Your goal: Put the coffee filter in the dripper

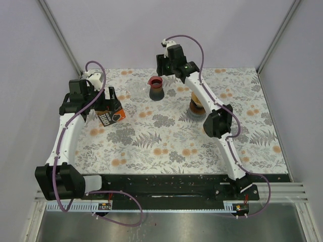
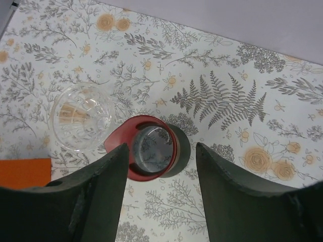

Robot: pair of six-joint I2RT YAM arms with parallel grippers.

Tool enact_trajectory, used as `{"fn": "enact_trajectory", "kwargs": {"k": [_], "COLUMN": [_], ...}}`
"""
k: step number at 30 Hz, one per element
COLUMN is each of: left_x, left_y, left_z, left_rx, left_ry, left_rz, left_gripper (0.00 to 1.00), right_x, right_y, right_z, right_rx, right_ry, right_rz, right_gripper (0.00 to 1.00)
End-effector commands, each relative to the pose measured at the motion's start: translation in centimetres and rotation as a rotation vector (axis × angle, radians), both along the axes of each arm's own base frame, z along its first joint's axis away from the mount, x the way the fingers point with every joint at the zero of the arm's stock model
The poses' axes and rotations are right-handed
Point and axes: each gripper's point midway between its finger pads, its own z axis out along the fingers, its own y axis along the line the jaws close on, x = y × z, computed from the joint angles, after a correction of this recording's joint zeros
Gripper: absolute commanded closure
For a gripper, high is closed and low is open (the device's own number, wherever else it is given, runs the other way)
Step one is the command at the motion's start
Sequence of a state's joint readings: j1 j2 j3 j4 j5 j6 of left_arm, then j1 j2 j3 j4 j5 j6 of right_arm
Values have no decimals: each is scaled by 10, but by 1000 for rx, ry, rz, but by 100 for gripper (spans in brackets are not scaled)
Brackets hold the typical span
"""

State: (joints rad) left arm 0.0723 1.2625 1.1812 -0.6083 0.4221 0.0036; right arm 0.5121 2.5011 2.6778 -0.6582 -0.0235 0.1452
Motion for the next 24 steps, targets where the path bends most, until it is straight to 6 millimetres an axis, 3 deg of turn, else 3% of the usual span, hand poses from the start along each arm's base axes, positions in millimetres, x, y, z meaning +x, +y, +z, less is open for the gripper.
{"fn": "enact_trajectory", "kwargs": {"k": [1,7,12,18,24], "left_x": [2,3,4,4,5], "left_y": [-2,-2,-3,-1,-2], "left_z": [18,20,18,17,18], "left_rx": [-8,-13,-16,-16,-22], "left_ry": [-83,-85,-81,-78,-78], "left_rz": [-14,-20,-22,-17,-23], "left_gripper": [1,1,1,1,1], "right_x": [23,28,21,0,-36], "right_y": [8,4,10,23,25], "right_z": [-17,-53,-70,-62,-38], "right_rx": [-5,-66,-79,-114,-167], "right_ry": [-58,-28,8,11,29], "right_rz": [-72,-88,-43,21,79], "right_gripper": [37,42,61,97,100]}}
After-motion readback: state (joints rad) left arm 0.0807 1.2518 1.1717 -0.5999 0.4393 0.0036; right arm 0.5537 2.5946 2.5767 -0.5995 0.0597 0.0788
